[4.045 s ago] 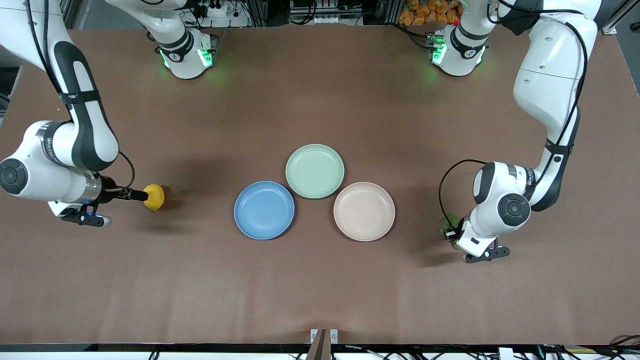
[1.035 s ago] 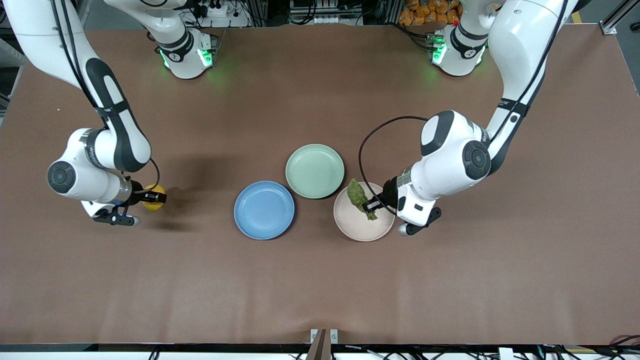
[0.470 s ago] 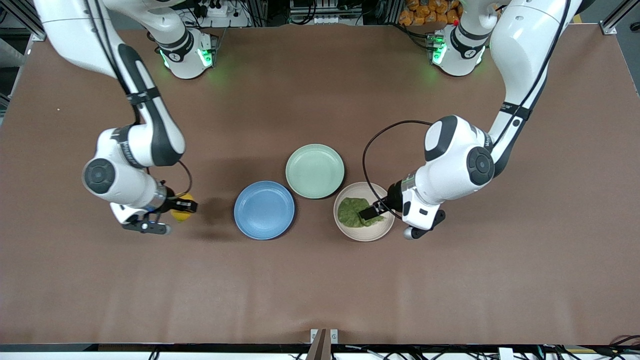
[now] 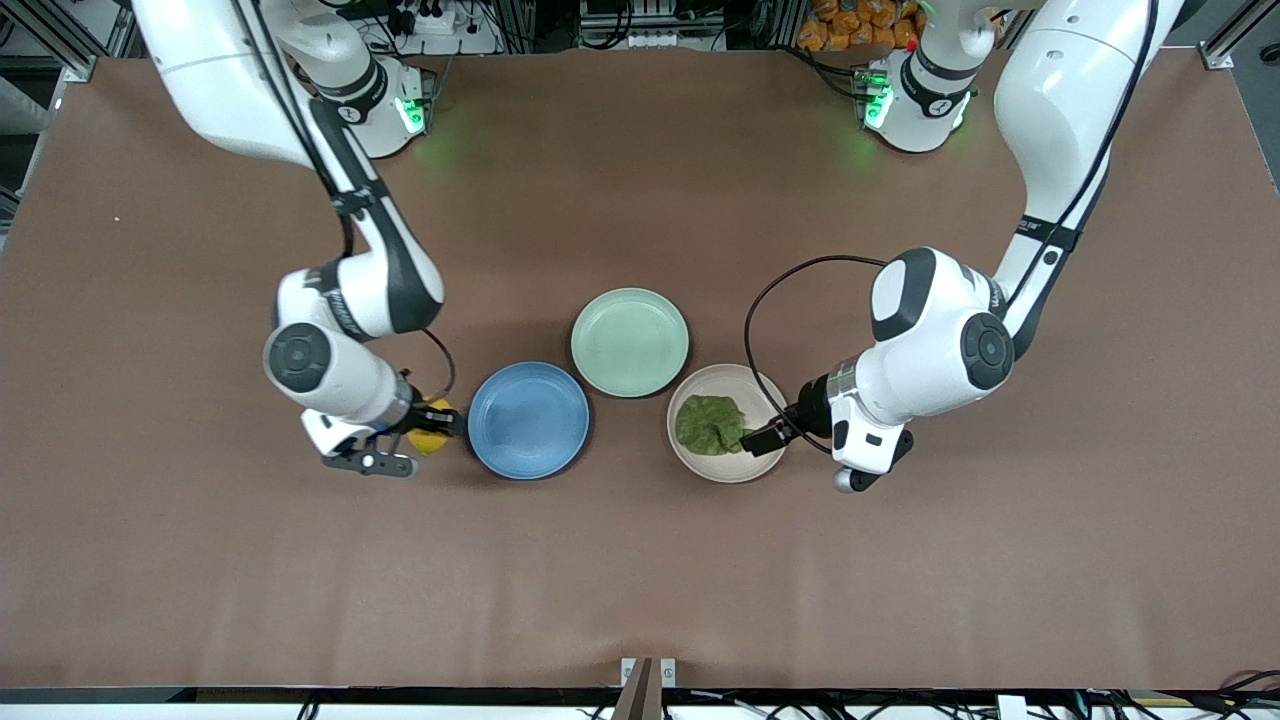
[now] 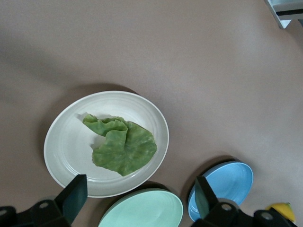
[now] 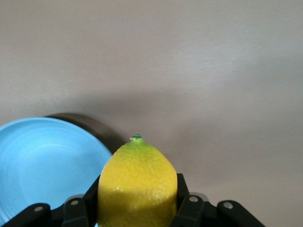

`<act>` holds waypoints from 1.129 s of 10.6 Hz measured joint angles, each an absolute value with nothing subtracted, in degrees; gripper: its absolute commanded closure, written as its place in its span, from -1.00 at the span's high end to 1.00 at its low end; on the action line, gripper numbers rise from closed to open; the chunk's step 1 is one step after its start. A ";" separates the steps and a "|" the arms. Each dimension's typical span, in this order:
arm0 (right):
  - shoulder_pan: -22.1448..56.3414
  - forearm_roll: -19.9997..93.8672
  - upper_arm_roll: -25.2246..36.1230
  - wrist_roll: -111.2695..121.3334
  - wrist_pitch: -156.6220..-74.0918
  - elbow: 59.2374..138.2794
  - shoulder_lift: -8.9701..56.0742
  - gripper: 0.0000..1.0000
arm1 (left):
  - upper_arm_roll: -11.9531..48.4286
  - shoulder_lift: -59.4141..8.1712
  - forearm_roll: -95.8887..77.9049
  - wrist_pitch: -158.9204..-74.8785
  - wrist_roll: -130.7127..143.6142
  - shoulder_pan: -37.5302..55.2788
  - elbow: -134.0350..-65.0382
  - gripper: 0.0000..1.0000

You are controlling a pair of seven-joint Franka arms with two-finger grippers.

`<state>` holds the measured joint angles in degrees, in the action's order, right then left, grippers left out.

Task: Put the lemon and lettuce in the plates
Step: 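Carry the lemon onto the blue plate with the right gripper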

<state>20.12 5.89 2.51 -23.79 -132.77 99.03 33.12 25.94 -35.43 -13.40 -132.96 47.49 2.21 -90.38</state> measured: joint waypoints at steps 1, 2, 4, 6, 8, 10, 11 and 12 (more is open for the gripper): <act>21.20 6.11 2.51 -25.53 -134.61 98.58 34.55 -0.45 | 25.97 -35.47 -13.40 -132.96 47.49 2.26 -90.39 1.00; 22.17 6.55 2.52 -26.45 -136.03 98.34 35.55 -0.45 | 25.97 -35.48 -13.40 -132.96 47.49 2.28 -90.40 1.00; 24.17 7.24 2.51 -26.77 -137.01 97.94 36.46 -0.45 | 25.98 -35.50 -13.40 -132.96 47.49 2.29 -90.40 1.00; 25.66 7.59 2.52 -27.54 -137.14 97.73 36.47 -0.45 | 25.98 -35.52 -13.40 -132.96 47.49 2.28 -90.40 1.00; 26.59 7.59 2.53 -28.73 -137.14 97.69 36.48 -0.41 | 25.96 -35.52 -13.34 -132.96 47.49 2.25 -90.40 1.00; 27.61 7.60 2.51 -28.87 -137.14 97.69 36.50 -0.38 | 25.93 -35.51 -10.16 -132.95 47.38 2.12 -90.38 1.00; 28.20 7.60 2.51 -28.99 -137.14 97.69 36.52 -0.33 | 25.93 -35.51 -7.58 -132.87 47.38 2.10 -90.37 1.00; 28.71 7.60 2.51 -29.08 -137.13 97.69 36.56 -0.33 | 25.93 -35.51 -4.97 -132.66 47.37 2.10 -90.37 1.00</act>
